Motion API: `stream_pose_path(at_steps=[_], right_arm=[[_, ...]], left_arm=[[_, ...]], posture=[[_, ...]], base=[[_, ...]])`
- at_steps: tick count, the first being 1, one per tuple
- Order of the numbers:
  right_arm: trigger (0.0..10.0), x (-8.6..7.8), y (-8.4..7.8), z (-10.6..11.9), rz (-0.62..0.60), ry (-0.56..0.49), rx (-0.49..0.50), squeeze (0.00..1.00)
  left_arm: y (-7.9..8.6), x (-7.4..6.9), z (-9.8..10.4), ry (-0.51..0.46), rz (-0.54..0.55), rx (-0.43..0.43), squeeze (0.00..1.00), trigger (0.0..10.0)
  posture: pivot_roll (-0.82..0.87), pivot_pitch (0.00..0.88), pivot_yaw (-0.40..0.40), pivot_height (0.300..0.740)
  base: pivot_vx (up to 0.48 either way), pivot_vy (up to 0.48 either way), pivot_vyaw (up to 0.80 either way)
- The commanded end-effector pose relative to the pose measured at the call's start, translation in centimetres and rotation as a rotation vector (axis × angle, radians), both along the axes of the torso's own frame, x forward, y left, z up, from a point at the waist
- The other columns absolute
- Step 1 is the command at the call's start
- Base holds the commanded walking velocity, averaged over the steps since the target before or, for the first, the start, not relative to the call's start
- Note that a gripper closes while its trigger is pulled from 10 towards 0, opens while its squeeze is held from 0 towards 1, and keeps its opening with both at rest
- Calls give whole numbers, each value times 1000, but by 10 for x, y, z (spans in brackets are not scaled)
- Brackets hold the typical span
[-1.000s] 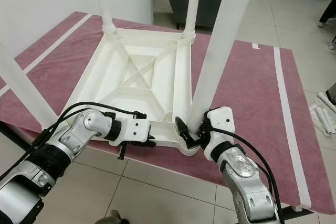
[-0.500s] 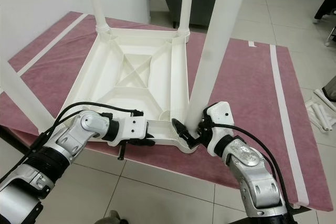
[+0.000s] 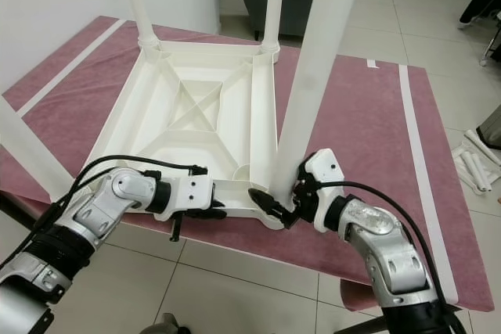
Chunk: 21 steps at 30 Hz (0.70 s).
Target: Building children table
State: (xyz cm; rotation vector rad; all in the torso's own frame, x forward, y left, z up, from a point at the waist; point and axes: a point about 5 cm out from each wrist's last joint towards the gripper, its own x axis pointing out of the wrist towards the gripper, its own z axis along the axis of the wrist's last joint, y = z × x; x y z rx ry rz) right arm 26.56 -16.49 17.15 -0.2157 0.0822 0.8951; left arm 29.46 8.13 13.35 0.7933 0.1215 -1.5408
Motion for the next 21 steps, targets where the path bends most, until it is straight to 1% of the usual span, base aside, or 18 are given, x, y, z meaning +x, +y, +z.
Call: stream_pose_path(at_steps=[1, 3, 5, 8, 9, 10, 12, 13, 14, 15, 16, 18, 21], right_arm=[[10000, 0, 5, 3, 74, 17, 2, 0], [10000, 0, 5, 3, 74, 17, 2, 0], [10000, 0, 9, 8, 125, 20, 8, 0], [10000, 0, 10, 9, 138, 22, 9, 0], [10000, 0, 12, 11, 167, 24, 13, 0], [4980, 1, 15, 11, 189, 27, 14, 0], [4980, 2, 17, 11, 206, 30, 14, 0], [2549, 3, 19, 11, 215, 32, 15, 0], [2549, 3, 20, 10, 218, 34, 16, 0], [0, 6, 20, 7, 194, 40, 17, 0], [0, 6, 20, 7, 194, 40, 17, 0], [0, 13, 19, -3, 99, 49, -3, 0], [0, 15, 18, -5, 78, 53, -9, 0]], left_arm=[[-1, 0, 17, -69, -20, -69, 0, 0], [-1, 0, 17, -69, -20, -69, 0, 0], [4, -1, 19, -72, -22, -62, 0, 0], [4, -2, 19, -72, -22, -59, 0, 0], [6, -2, 20, -74, -23, -55, 0, 0], [7, -2, 21, -76, -23, -53, 0, 0], [8, -2, 21, -77, -23, -51, 0, 0], [8, -2, 22, -78, -22, -50, 0, 0], [8, -2, 22, -79, -21, -51, 0, 0], [5, -2, 23, -76, -14, -69, 0, 0], [5, -2, 23, -76, -14, -69, 0, 0], [-1, 0, 25, -75, 5, -111, 0, 0], [-2, 0, 26, -75, 8, -121, 0, 0]], posture=[[112, 26, -13, 740], [112, 26, -13, 740], [113, 26, -16, 740], [113, 26, -16, 740], [117, 26, -18, 740], [120, 26, -21, 740], [120, 26, -21, 740], [120, 26, -21, 740], [120, 26, -21, 740], [123, 27, -23, 740], [123, 27, -23, 740], [123, 27, -23, 740], [124, 33, -26, 740]], base=[[0, 0, 0], [0, 0, 0], [0, 0, 0], [0, 0, 0], [0, 0, 0], [0, 0, 0], [0, 0, 0], [0, 0, 0], [0, 0, 0], [0, 0, 0], [0, 0, 0], [0, 0, 0], [0, 0, 0]])
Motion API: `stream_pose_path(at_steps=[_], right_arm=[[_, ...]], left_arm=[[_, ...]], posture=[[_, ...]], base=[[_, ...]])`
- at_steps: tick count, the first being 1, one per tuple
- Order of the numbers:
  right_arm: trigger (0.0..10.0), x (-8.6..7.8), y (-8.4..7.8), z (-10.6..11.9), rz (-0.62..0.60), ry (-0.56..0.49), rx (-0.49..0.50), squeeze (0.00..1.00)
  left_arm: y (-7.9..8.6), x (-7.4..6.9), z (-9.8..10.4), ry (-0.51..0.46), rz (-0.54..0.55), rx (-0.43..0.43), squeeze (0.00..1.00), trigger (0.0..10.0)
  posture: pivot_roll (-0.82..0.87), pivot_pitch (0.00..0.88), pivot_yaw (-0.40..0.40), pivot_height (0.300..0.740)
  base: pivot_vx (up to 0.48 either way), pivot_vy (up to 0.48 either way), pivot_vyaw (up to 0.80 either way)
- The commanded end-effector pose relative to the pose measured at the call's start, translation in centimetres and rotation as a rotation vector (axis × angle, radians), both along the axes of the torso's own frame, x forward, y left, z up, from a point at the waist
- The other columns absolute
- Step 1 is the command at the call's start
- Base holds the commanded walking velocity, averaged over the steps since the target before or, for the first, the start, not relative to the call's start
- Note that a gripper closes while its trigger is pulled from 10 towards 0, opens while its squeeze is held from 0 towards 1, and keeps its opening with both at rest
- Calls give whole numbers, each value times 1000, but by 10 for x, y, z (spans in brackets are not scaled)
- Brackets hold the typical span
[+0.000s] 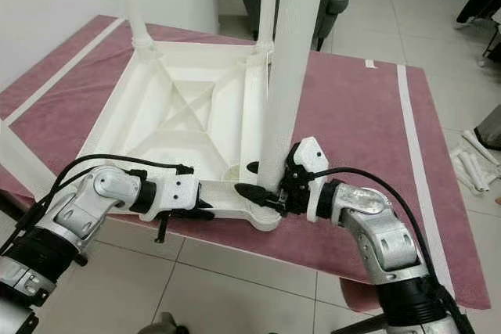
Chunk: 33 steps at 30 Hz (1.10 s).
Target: Building children table
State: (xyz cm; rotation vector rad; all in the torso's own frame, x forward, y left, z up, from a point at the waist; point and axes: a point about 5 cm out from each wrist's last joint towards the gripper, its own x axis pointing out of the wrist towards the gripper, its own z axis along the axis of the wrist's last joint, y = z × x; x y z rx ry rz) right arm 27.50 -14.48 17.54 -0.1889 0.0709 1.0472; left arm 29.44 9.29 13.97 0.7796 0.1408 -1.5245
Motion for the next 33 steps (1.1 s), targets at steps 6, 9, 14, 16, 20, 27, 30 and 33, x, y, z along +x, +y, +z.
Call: stream_pose_path(at_steps=[6, 9, 14, 16, 20, 27, 30, 33], right_arm=[[0, 22, -12, -36, -538, 37, -107, 0], [0, 24, -14, -47, -761, 31, -129, 0], [0, 25, -23, -55, -1122, 34, -107, 0], [0, 24, -24, -57, -1191, 34, -99, 0], [0, 19, -10, -57, -1300, 8, -42, 0], [10000, 21, 12, -45, -1155, -34, 60, 0], [10000, 23, 18, -35, -1058, -62, 116, 1000], [10000, 25, 23, -23, -925, -97, 153, 31]], left_arm=[[-38, 14, 34, -83, 10, -214, 0, 0], [-52, 21, 41, -80, 12, -246, 0, 0], [-71, 28, 48, -79, 7, -262, 0, 0], [-75, 28, 49, -79, 5, -261, 0, 0], [-80, 29, 46, -79, 4, -247, 0, 0], [-77, 29, 40, -73, 14, -240, 0, 0], [-74, 29, 38, -70, 18, -238, 0, 0], [-70, 26, 34, -71, 11, -225, 0, 0]], posture=[[112, 42, -8, 740], [104, 44, 7, 740], [92, 45, 25, 740], [91, 45, 26, 740], [89, 46, 28, 740], [93, 45, 20, 740], [96, 42, 11, 740], [94, 40, 6, 740]], base=[[0, 0, 0], [0, 0, 0], [0, 0, 0], [0, 0, 0], [0, 0, 0], [0, 0, 0], [0, 0, 0], [0, 0, 0]])
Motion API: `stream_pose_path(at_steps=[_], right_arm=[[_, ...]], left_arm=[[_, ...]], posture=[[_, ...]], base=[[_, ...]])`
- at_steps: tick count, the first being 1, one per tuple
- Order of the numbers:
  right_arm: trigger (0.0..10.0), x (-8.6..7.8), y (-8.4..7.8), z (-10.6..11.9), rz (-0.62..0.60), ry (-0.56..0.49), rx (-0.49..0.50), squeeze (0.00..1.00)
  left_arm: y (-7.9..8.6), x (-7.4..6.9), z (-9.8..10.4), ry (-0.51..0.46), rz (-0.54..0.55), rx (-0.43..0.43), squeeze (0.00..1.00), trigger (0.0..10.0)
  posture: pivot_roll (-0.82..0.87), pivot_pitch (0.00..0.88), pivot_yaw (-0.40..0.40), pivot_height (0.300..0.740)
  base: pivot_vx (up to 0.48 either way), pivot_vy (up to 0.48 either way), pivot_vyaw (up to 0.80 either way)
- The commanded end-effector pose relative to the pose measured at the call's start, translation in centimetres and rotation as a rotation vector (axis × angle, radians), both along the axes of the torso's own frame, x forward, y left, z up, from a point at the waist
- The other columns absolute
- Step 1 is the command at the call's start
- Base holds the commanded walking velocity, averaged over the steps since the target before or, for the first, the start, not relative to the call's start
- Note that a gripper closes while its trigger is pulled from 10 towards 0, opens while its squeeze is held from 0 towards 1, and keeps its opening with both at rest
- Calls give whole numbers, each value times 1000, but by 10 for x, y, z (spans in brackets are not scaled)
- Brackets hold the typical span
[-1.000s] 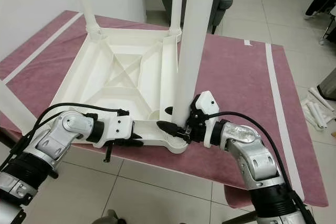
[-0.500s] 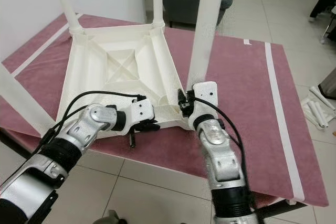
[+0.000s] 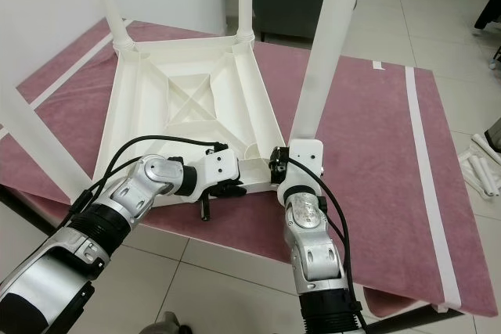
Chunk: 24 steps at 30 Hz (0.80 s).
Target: Building children table
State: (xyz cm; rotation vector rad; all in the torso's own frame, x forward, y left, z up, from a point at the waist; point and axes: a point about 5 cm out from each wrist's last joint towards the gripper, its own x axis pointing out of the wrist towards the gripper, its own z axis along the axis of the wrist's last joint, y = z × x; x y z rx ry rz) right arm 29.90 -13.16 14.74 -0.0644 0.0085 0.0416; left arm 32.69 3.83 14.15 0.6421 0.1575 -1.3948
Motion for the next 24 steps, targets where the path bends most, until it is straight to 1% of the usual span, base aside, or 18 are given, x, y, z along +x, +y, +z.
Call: stream_pose_path(at_steps=[1, 2, 3, 4, 6, 7, 8, 9, 11, 12, 15, 16, 17, 19, 21, 22, 23, 24], right_arm=[[10000, 1, 10, 5, 78, -19, 15, 31], [10000, 0, 12, 10, 149, -32, 16, 0], [10000, 0, 12, 10, 149, -32, 16, 0], [10000, -2, 13, 14, 232, -41, 9, 0], [10000, -2, 13, 14, 232, -41, 9, 0], [10000, -8, 13, 18, 349, -47, -16, 0], [10000, -8, 13, 18, 349, -47, -16, 0], [10000, -24, 7, 20, 610, -16, -85, 0], [10000, -24, 7, 20, 610, -16, -85, 0], [10000, -29, 5, 21, 682, 1, -106, 0], [10000, -31, 3, 20, 741, 21, -126, 0], [10000, -32, 0, 19, 801, 44, -145, 0], [10000, -32, 0, 19, 801, 44, -145, 0], [10000, -33, -4, 17, 891, 87, -165, 0], [10000, -33, -5, 17, 921, 101, -167, 0], [9451, -34, -6, 15, 954, 120, -163, 0], [9451, -34, -6, 15, 954, 120, -163, 0], [4510, -34, -5, 12, 979, 134, -158, 0]], left_arm=[[-15, -6, 33, -135, -132, -122, 0, 0], [-12, -8, 30, -139, -140, -106, 0, 0], [-12, -8, 30, -139, -140, -106, 0, 0], [-7, -11, 26, -142, -157, -84, 0, 0], [-7, -11, 26, -142, -157, -84, 0, 0], [0, -17, 23, -136, -185, -60, 0, 0], [0, -17, 23, -136, -185, -60, 0, 0], [19, -33, 16, -122, -273, 11, 0, 0], [19, -33, 16, -122, -273, 11, 0, 0], [25, -38, 14, -118, -302, 35, 0, 0], [30, -44, 11, -114, -334, 62, 0, 0], [34, -50, 8, -106, -368, 84, 0, 0], [34, -50, 8, -106, -368, 84, 0, 0], [41, -59, 5, -93, -407, 104, 0, 0], [43, -61, 5, -92, -413, 105, 0, 0], [44, -61, 6, -92, -411, 102, 0, 0], [44, -61, 6, -92, -411, 102, 0, 0], [44, -61, 8, -93, -408, 95, 0, 0]], posture=[[94, 40, 6, 740], [94, 40, 6, 740], [94, 40, 6, 740], [92, 37, 4, 740], [92, 37, 4, 740], [95, 34, 0, 740], [95, 34, 0, 740], [102, 29, -4, 740], [102, 29, -4, 740], [102, 29, -4, 740], [106, 26, -6, 740], [110, 25, -8, 740], [110, 25, -8, 740], [116, 24, -13, 740], [116, 24, -13, 740], [121, 23, -15, 740], [121, 23, -15, 740], [123, 24, -16, 740]], base=[[0, 0, 0], [0, 0, 0], [0, 0, 0], [0, 0, 0], [0, 0, 0], [0, 0, 0], [0, 0, 0], [0, 0, 0], [0, 0, 0], [0, 0, 0], [0, 0, 0], [0, 0, 0], [0, 0, 0], [0, 0, 0], [0, 0, 0], [0, 0, 0], [0, 0, 0], [0, 0, 0]])
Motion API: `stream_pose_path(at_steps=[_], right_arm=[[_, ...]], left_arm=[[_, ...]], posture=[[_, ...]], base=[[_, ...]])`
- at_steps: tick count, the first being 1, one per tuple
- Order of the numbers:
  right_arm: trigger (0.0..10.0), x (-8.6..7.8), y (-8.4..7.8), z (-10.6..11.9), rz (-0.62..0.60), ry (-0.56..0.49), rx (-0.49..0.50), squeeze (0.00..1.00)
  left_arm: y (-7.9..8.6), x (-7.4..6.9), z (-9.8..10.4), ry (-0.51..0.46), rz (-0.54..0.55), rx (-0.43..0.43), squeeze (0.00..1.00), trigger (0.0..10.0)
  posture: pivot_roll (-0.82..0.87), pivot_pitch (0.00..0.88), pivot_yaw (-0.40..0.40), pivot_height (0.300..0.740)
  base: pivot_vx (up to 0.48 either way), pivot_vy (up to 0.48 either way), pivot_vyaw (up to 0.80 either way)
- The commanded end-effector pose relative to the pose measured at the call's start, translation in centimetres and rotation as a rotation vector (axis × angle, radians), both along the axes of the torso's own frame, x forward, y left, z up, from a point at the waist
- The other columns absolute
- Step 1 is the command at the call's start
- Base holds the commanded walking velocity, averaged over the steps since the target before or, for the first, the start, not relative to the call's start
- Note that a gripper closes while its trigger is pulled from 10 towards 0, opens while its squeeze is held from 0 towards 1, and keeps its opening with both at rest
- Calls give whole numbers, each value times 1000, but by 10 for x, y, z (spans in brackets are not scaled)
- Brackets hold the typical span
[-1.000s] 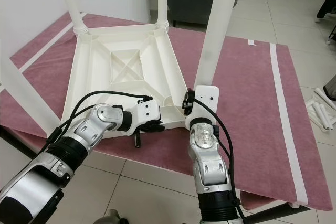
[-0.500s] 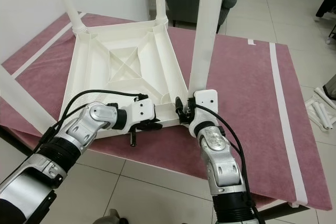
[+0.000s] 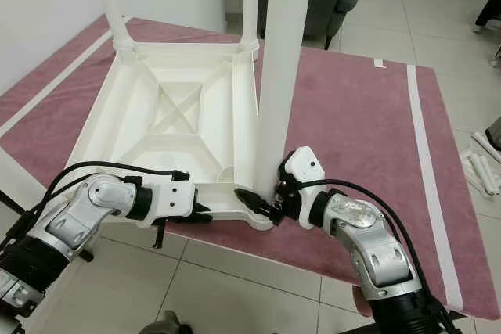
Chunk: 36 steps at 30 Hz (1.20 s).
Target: Building children table
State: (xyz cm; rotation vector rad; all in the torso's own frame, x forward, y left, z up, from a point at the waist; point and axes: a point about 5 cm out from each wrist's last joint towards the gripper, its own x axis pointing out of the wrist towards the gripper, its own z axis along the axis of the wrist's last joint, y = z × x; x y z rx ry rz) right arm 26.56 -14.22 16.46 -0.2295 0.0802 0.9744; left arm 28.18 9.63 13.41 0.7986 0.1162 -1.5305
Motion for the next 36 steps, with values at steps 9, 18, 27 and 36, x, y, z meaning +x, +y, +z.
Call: stream_pose_path(at_steps=[9, 18, 27, 36], right_arm=[[0, 7, 12, -13, -65, 68, 67, 0], [0, 22, 8, -39, -505, 79, 18, 0], [0, 28, 3, -66, -1126, 117, -16, 0], [0, 38, 12, -57, -1395, 71, 51, 0]], left_arm=[[-24, -14, 24, -15, -213, -51, 0, 0], [-53, 2, 36, -15, -135, -169, 0, 0], [-93, 26, 50, -26, -50, -223, 0, 0], [-100, 29, 50, -31, -42, -214, 0, 0]], posture=[[124, 32, -13, 740], [115, 42, -2, 740], [106, 56, 23, 740], [111, 54, 21, 740]], base=[[0, 0, 0], [0, 0, 0], [0, 0, 0], [0, 0, 0]])
